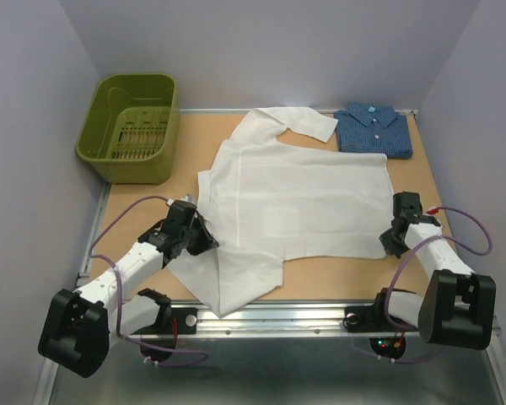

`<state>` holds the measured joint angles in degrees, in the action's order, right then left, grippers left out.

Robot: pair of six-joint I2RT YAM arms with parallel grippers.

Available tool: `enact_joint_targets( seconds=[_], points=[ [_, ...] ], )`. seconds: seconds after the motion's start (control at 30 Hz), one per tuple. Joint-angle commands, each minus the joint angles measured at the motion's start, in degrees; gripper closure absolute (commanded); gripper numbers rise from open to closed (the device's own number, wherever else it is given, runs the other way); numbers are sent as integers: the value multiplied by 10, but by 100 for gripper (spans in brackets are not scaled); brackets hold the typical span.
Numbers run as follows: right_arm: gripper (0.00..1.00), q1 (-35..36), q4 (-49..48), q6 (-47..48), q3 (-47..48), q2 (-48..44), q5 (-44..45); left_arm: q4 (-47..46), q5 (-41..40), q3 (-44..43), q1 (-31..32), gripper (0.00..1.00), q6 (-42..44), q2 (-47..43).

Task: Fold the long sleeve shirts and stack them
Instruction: Fold the shirt

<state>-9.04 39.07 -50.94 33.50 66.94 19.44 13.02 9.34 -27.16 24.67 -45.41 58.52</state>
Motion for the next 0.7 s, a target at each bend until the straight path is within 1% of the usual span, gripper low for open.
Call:
enact_joint_targets(
  seconds=[0.0,0.3,0.4,0.53,0.67],
  points=[
    [99,-5,14,3,13,-28,7,32,-19,-18,-2,100,13,-24],
    [99,-5,76,10,57,-73,-31,108,-24,-27,-3,100,-1,-94],
    [100,-5,78,15,73,-91,-27,130,-48,-41,-3,100,-5,-104],
    [99,-5,76,39,117,-70,-1,127,-71,-62,-10,100,1,-94],
    [97,-5,48,74,154,-19,1,83,-81,-94,-21,100,11,-41]
  ],
)
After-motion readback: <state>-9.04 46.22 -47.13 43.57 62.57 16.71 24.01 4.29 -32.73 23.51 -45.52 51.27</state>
